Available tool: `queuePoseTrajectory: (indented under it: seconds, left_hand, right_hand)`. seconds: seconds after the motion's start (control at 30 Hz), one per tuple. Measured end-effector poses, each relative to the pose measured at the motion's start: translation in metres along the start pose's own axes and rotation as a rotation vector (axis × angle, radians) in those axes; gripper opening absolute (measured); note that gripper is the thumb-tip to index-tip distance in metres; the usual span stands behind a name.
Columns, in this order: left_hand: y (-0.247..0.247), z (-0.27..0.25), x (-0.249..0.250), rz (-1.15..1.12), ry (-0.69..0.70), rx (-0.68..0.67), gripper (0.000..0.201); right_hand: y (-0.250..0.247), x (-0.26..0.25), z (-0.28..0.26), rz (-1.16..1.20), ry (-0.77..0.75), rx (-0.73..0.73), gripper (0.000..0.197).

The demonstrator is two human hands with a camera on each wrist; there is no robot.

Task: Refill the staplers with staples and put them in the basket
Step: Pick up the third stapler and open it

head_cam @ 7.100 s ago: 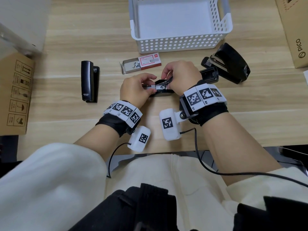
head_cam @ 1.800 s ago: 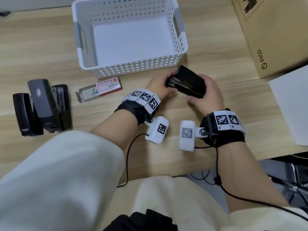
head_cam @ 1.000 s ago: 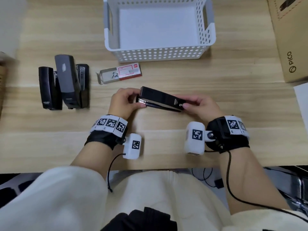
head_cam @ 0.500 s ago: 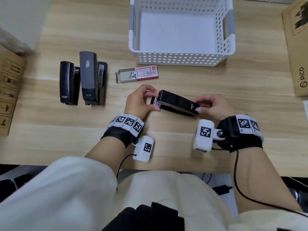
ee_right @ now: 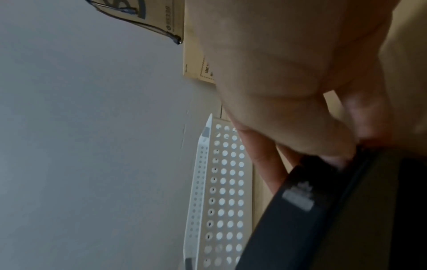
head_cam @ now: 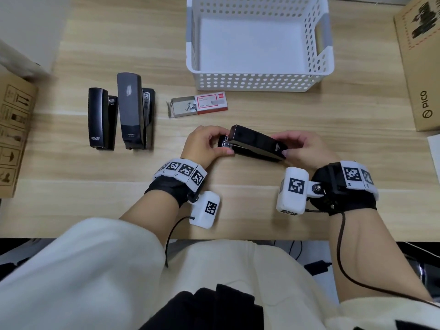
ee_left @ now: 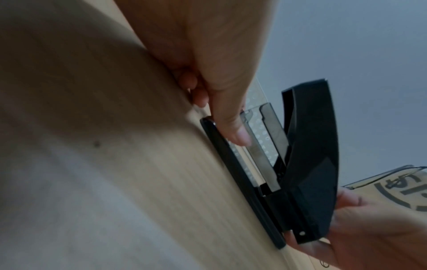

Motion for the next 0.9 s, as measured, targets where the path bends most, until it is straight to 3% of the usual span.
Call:
queuePoseTrajectory:
  seconds: [0.07,0.2,0.33,0.43,0.6,0.77,0.9]
  left_hand:
    - [0.0,-0.001,0.003,-0.001,0.031,-0.013,0.036]
    - [0.0,0.002,0.003,-0.068,0.006,-0.029,0.026]
    - [0.004,0.001,0.005,-0.086,0.0,-0.105,0.021]
    - [-0.001,-0.002,0.007,-0.03,0.029,-0.111,0.02]
    - [-0.031,-0.008,-0.002,0.033,0.037,-0.011,0.017]
    - [-0.032,-0.009,0.004,0.117,0.058,-0.057,0.017]
    - [-0.035,-0.006,0.002,0.133,-0.009,-0.064,0.02]
  right_hand:
    - [0.007,-0.015,0.0,-0.049,-0.029,-0.024,0.059]
    - [0.036,-0.047,0.006,-0.368,-0.135,-0.065,0.057]
    - [0.039,-0.057,0.013,-0.664,-0.092,0.1,0.043]
    - [0.037,-0.06,0.011,-0.679,-0.078,0.128,0.035]
    - [0.026,-0.055,0.004,-0.689,-0.053,0.126,0.034]
    - [0.015,-0.047,0.003,-0.677,-0.019,0.126,0.034]
    - [0.018,-0.048,0.004,-0.663,-0.023,0.108,0.035]
Point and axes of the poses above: each hand's wrist, its own z-axis towards the middle knuckle, its own y-axis out of the palm, x = y × z, the point moved 10 cm from there along z, towards the middle knuckle, and after that the axes turned 13 degrees about -z, right-handed, at the moved point
